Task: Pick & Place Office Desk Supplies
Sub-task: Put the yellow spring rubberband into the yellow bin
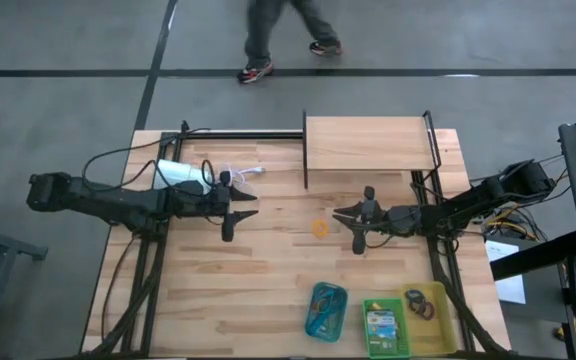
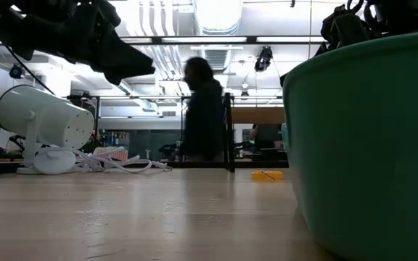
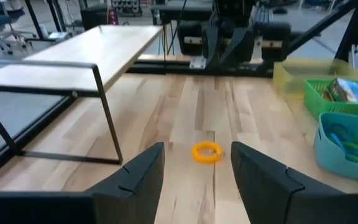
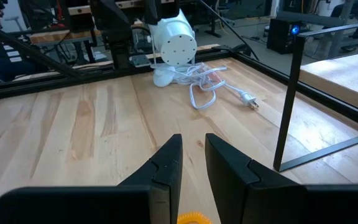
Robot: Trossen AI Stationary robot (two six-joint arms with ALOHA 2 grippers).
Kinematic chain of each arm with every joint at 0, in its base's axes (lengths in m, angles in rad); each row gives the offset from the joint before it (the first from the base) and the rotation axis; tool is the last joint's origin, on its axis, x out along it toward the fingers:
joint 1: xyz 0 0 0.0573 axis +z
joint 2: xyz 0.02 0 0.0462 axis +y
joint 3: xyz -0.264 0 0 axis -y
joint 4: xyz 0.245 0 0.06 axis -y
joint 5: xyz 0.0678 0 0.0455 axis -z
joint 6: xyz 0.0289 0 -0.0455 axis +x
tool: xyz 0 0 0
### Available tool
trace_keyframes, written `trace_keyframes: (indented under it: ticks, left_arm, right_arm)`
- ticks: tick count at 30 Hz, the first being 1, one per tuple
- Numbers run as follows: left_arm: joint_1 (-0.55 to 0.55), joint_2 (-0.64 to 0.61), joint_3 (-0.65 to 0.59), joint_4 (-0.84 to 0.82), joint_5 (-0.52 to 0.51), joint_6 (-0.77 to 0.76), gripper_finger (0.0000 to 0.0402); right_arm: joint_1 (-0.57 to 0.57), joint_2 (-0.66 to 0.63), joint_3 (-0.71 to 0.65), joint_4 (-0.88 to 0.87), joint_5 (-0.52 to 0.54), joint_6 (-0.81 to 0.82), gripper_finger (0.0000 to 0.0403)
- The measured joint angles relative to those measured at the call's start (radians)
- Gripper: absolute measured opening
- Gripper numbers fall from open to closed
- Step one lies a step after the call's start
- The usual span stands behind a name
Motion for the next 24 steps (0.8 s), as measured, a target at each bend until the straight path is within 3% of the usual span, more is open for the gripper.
trace_keyframes:
  ticks: [24]
  left_arm:
    - [0.000, 0.000, 0.000, -0.197, 0.000, 0.000, 0.0189]
  right_arm:
    - [0.000, 0.000, 0.003, 0.000, -0.008, 0.076, 0.0068]
